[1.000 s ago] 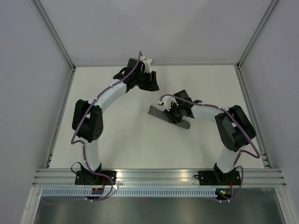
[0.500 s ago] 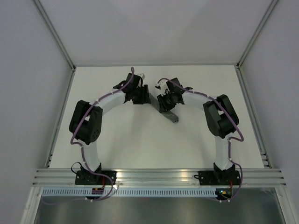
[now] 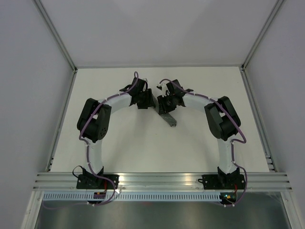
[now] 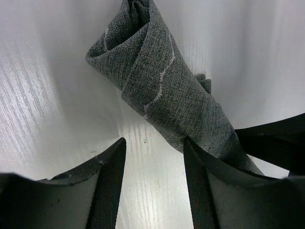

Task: Fold the napkin, place the utensils inside, and roll it up
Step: Roll the napkin with the utensil

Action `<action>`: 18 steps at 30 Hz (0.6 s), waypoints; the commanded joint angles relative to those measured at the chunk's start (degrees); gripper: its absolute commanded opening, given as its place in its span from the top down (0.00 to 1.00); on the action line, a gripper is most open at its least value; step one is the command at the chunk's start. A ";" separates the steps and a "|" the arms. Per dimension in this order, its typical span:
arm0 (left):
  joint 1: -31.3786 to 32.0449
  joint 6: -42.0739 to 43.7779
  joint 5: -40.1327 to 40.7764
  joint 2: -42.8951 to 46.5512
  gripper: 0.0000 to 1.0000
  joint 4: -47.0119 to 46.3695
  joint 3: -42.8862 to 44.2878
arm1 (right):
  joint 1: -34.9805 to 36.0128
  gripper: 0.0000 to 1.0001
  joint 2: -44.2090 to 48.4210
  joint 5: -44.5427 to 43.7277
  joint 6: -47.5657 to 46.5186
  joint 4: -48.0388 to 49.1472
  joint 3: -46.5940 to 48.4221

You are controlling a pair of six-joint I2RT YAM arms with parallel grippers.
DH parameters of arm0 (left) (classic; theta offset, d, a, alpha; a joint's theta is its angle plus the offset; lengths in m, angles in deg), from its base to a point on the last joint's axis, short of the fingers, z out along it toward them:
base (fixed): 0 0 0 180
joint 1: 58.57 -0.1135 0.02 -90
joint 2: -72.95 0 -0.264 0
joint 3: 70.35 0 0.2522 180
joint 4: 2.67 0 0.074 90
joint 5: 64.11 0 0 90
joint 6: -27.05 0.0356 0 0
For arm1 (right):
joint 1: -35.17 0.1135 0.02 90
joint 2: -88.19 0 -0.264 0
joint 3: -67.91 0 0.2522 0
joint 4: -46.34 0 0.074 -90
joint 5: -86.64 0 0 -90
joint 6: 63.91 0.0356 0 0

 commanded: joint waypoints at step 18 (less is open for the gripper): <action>0.19 -2.23 -1.22 -6.32 0.45 -0.39 7.36 | 1.24 0.33 -1.33 -1.91 -1.76 -8.81 -1.77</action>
